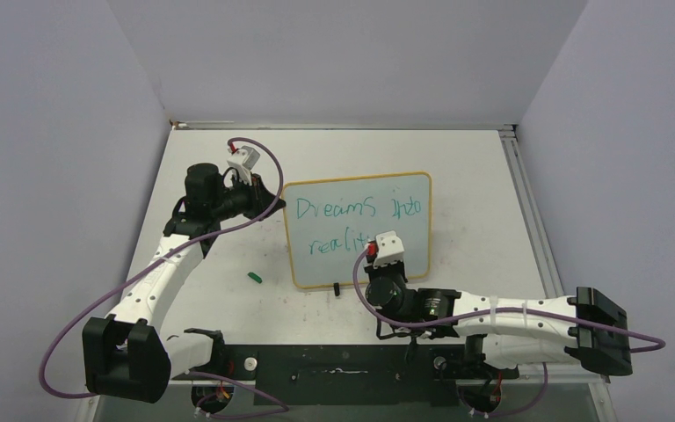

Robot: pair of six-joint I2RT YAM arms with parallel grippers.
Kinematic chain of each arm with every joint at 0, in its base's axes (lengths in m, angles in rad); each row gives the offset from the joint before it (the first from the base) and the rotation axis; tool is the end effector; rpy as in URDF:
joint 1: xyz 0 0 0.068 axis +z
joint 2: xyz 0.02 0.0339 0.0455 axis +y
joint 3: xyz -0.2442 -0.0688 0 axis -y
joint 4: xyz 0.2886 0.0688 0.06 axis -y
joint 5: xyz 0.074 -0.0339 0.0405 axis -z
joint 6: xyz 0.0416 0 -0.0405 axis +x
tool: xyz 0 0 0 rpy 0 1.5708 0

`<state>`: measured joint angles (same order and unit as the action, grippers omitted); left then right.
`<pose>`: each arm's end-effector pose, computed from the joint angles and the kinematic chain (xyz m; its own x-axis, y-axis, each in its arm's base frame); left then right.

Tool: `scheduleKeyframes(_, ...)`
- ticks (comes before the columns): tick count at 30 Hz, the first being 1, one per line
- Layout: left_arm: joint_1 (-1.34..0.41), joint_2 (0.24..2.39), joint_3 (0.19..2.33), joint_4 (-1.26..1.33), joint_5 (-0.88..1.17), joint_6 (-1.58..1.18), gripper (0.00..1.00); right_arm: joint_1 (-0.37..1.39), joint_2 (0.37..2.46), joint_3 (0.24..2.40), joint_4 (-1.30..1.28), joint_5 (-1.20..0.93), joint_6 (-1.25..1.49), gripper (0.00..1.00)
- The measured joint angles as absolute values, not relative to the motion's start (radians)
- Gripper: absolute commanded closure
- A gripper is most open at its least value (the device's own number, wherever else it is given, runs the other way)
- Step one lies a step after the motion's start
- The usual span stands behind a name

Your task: Write a sentence on the whiteboard

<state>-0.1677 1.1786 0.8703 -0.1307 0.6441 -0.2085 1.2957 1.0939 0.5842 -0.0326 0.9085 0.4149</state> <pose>0.3083 -0.0775 0.2632 -0.5486 -0.0750 -0.8327 0.5681 0.6973 -0.4371 0.1061 0.2552 0.1906 -0.2929 -0.1252 -0.9479 -0.3172 0.9480 -0.0272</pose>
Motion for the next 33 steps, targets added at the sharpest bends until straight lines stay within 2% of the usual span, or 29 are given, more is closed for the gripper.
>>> scheduleKeyframes(12,-0.168,1.179,0.870,-0.131,0.644,-0.209,1.00,1.330,1.080,0.584,-0.186,0.912,0.551,0.95)
scheduleKeyframes(21,-0.168,1.179,0.870,-0.130,0.645,-0.209,1.00,1.327,1.029,0.585,-0.127,0.937,0.460,0.95)
scheduleKeyframes(33,-0.168,1.179,0.870,-0.130,0.644,-0.209,1.00,1.290,1.074,0.585,-0.080,0.941,0.410,0.95)
